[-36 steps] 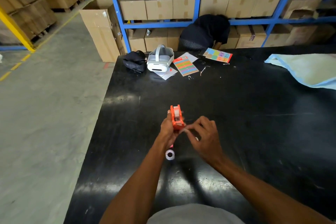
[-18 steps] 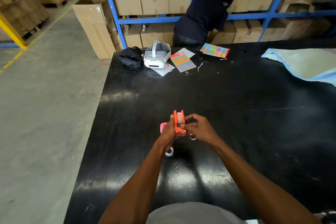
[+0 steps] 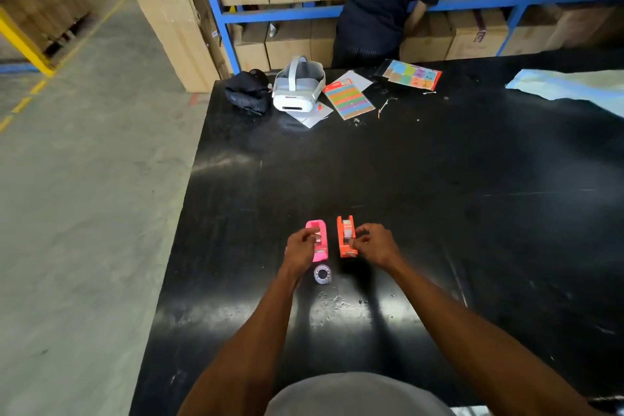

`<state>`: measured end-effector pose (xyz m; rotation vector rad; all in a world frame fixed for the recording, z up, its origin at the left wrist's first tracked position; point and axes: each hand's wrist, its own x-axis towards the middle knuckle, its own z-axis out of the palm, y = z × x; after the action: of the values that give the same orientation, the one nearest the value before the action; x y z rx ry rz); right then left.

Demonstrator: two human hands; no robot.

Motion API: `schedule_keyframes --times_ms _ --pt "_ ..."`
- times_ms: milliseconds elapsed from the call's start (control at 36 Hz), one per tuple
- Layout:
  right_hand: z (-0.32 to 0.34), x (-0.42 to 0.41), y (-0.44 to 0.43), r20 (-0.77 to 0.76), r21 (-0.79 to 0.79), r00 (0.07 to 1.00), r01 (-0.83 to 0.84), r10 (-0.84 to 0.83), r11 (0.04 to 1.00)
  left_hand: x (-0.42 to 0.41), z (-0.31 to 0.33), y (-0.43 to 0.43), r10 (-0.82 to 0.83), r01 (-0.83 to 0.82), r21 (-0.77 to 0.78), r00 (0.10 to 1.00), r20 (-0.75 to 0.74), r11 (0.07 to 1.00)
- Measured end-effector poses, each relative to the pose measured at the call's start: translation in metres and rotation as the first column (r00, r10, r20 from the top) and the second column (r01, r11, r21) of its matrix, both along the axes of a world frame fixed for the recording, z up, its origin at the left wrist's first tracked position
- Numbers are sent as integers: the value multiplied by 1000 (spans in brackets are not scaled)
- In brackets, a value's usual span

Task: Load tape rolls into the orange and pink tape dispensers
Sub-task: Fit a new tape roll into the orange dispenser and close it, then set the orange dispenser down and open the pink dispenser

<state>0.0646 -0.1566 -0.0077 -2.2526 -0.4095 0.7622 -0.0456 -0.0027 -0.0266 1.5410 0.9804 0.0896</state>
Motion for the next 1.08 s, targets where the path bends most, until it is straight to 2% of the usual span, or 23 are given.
schedule_keyframes --times_ms 167,306,444,611,694,778,1083 --pt "-25 7 15 1 -143 999 -45 46 989 1 -22 11 78 -72 81 994 -77 994" --pt "-48 18 24 3 -240 996 -88 91 967 9 -43 18 44 -36 66 991 -130 997" --pt "-45 26 34 10 -283 995 -93 99 955 18 -83 27 32 -28 30 986 -161 999" --pt "-41 32 51 66 -391 988 -100 136 915 26 -85 25 104 -104 8 989 -101 995" --pt "-41 33 58 82 -454 987 -85 137 887 28 -86 24 128 -131 -17 984 -122 991" --pt "-42 35 60 82 -451 990 -69 118 890 30 -83 24 144 -147 -29 985 -92 989" --pt "-52 35 53 39 -418 998 -36 57 908 24 -86 26 48 -49 -18 996 -69 999"
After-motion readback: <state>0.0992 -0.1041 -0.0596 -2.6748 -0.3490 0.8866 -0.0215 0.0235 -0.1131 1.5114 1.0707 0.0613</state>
